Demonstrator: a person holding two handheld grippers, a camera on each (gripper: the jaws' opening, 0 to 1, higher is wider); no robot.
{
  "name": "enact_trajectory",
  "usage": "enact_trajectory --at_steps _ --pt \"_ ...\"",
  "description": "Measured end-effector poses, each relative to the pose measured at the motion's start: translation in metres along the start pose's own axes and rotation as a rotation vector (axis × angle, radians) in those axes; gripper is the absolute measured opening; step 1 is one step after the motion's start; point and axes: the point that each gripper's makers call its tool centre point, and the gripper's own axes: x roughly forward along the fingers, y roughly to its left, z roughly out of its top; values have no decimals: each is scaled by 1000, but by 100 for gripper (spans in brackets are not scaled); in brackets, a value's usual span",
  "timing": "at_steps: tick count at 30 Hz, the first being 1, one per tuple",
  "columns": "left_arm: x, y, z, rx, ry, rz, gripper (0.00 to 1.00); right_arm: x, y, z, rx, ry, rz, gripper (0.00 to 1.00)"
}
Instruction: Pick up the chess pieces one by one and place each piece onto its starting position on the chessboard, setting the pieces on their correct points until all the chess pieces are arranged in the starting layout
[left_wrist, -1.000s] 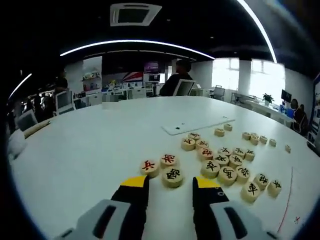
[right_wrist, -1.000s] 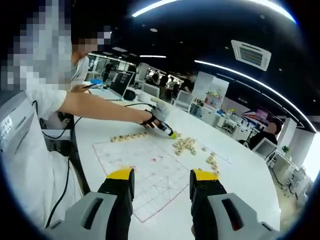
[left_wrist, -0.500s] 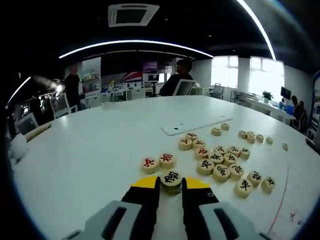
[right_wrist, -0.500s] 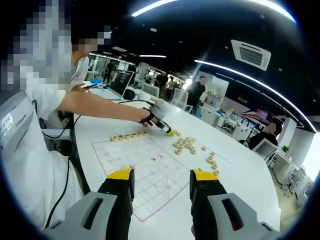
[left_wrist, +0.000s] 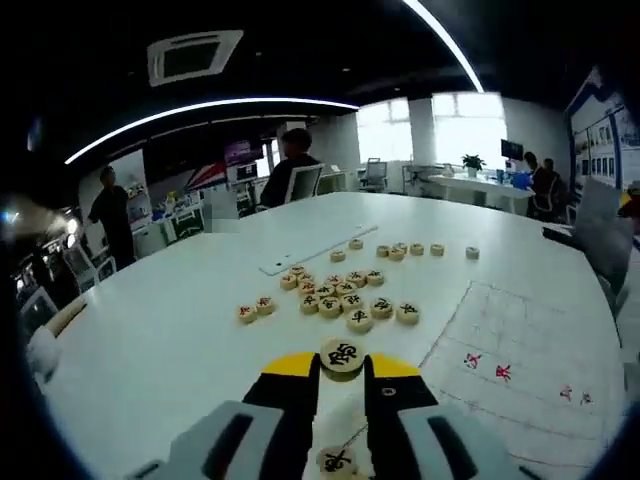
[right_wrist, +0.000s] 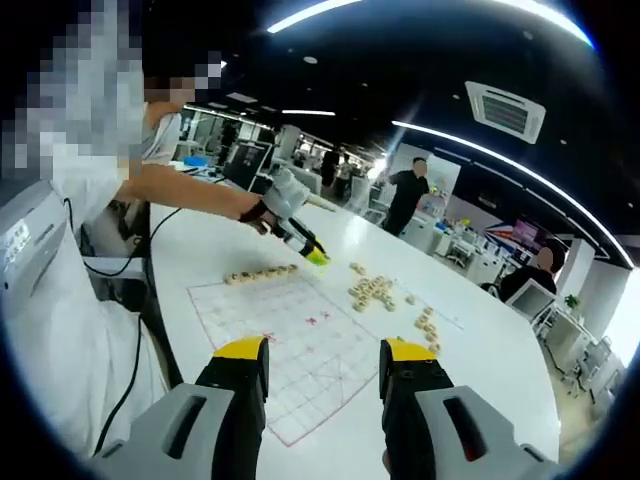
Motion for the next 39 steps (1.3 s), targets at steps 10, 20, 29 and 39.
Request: enact_trajectory --at_steps 10,20,29,39 --pt "-71 -40 -9 -22 -41 -83 20 2 4 0 -7 4 14 45" --pt "-111 -103 -64 -43 11 -188 20 4 18 -4 -40 26 70 45" --pt "-135 -129 -100 -7 48 -208 20 2 16 -2 -40 20 58 45" --pt "-134 -121 -113 18 75 -179 20 2 24 -2 -56 25 87 47"
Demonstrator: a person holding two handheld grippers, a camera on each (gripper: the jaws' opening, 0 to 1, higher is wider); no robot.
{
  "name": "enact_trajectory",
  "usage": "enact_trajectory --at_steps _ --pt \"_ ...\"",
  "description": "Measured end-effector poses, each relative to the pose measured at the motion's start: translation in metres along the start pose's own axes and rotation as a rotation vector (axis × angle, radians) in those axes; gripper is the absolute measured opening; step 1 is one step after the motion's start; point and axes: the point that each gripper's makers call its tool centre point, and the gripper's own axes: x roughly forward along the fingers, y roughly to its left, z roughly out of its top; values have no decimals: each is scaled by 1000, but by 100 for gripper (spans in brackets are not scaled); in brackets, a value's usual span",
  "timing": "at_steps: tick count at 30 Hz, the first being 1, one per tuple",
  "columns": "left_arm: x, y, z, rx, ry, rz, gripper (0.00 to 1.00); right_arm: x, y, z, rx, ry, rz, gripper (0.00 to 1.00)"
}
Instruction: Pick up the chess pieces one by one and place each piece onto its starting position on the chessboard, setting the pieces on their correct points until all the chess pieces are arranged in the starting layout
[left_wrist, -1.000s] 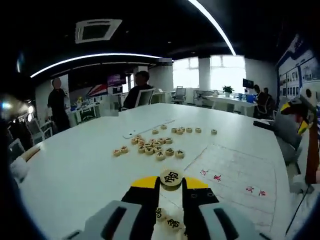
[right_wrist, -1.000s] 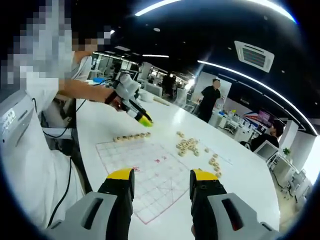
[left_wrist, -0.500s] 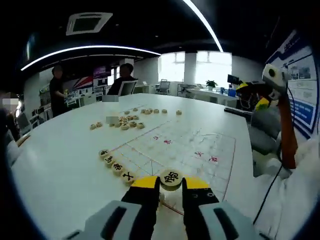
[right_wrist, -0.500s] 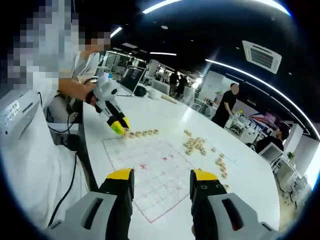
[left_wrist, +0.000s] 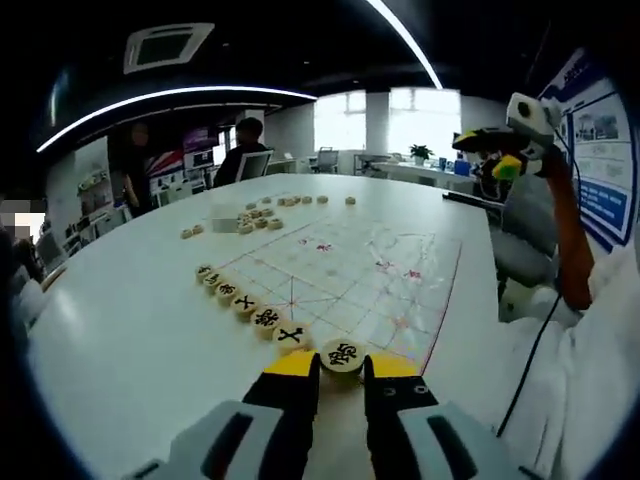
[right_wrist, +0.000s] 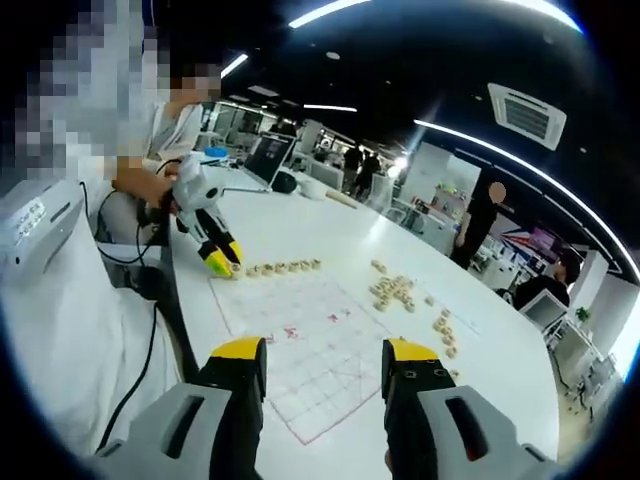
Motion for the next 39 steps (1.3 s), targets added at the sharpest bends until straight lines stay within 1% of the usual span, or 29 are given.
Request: enact_trajectory --at_steps 4,7,12,16,17,18,20,21,22,23,26,28,32,35,38,39 --pt "4 4 -2 -17 11 7 20 2 2 -1 -8 7 8 47" --pt "4 6 -4 -23 20 11 20 1 0 0 -5 4 0 46" --pt "5 10 -4 -56 13 18 21 1 -2 0 -4 6 -3 46" --pt "6 11 -4 -62 10 20 23 1 -2 0 -5 5 -2 46" --pt "5 11 -4 -69 9 18 24 1 -2 0 -5 5 -2 46" --pt "5 10 -4 -82 7 9 29 1 -2 0 -5 5 -2 46" --pt "2 5 -3 -143 1 -26 38 1 -2 0 -4 6 -3 46" --pt "1 5 -2 -146 3 -28 44 1 -2 -1 -4 7 -3 46" --pt "0 6 -2 -146 0 -29 47 1 -2 -1 -4 7 -2 46" --pt "-2 6 -2 -147 -6 -30 49 2 -2 -1 -5 6 -1 46" --pt "-6 9 1 -147 -18 -18 51 2 -1 0 -5 5 1 46" --pt "-9 15 7 -142 -39 3 53 2 -1 0 -5 5 1 46" --pt "-14 27 27 -105 -92 45 52 2 -1 0 -6 4 0 46" --pt "-14 34 40 -75 -126 67 51 1 -1 1 -6 1 -3 46" --pt "-11 42 55 -52 -161 84 50 0 -2 0 -3 2 -6 46" --pt "-10 47 65 -41 -184 92 50 0 -3 -1 -2 3 -8 46"
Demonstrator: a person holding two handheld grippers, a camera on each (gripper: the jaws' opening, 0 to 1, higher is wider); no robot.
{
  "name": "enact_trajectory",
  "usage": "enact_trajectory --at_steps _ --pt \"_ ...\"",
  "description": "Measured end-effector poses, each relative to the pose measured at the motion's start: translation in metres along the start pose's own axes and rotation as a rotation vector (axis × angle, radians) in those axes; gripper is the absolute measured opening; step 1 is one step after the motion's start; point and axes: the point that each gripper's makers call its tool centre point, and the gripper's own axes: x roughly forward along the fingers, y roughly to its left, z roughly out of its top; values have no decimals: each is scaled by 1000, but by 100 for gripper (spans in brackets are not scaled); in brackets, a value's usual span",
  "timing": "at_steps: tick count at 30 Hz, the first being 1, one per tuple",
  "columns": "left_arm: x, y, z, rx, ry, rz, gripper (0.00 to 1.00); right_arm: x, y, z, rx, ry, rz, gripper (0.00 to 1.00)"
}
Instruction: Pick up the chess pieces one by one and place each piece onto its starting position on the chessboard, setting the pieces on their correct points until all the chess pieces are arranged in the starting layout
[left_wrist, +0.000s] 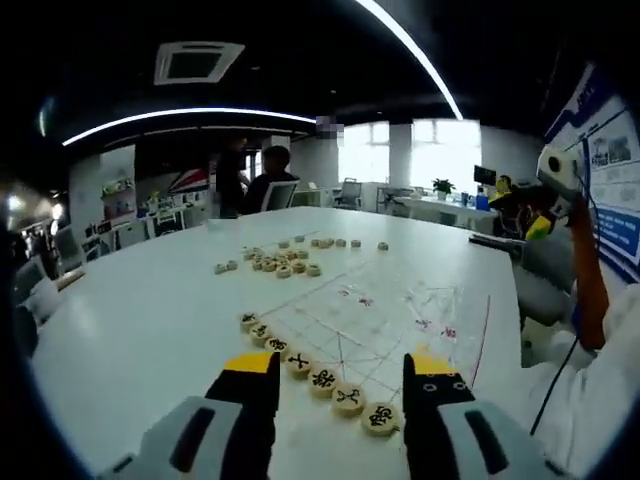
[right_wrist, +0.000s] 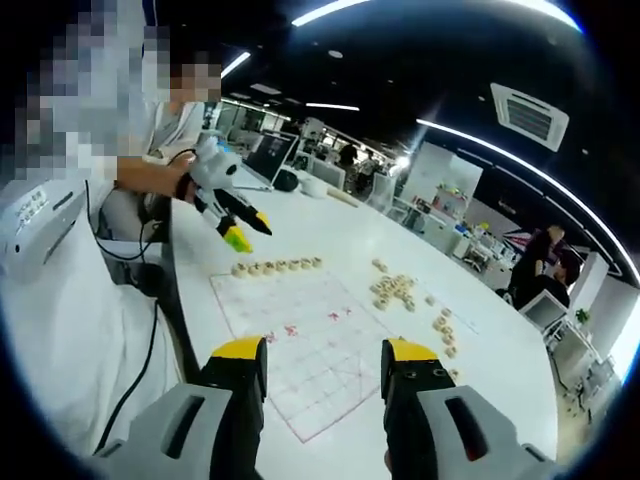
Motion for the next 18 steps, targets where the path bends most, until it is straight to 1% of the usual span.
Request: enact_trajectory --at_steps 3,7,9,10,13,15,18 --pt "12 7 16 9 -26 6 49 -1 -2 0 3 -1 -4 46" --pt "30 15 26 19 -32 6 49 -3 -3 0 4 -5 -10 46" --pt "44 22 31 13 -34 12 49 -4 -4 -1 5 -5 -14 46" --pt "46 23 31 13 -33 12 48 -4 -4 -1 5 -5 -15 46" --pt "68 34 29 30 -2 24 46 -5 -6 -2 8 -3 -22 46" --pt "81 37 27 28 11 13 46 -6 -7 -2 9 -4 -23 46" --pt "99 38 29 9 9 2 46 -6 -8 -1 12 -7 -28 46"
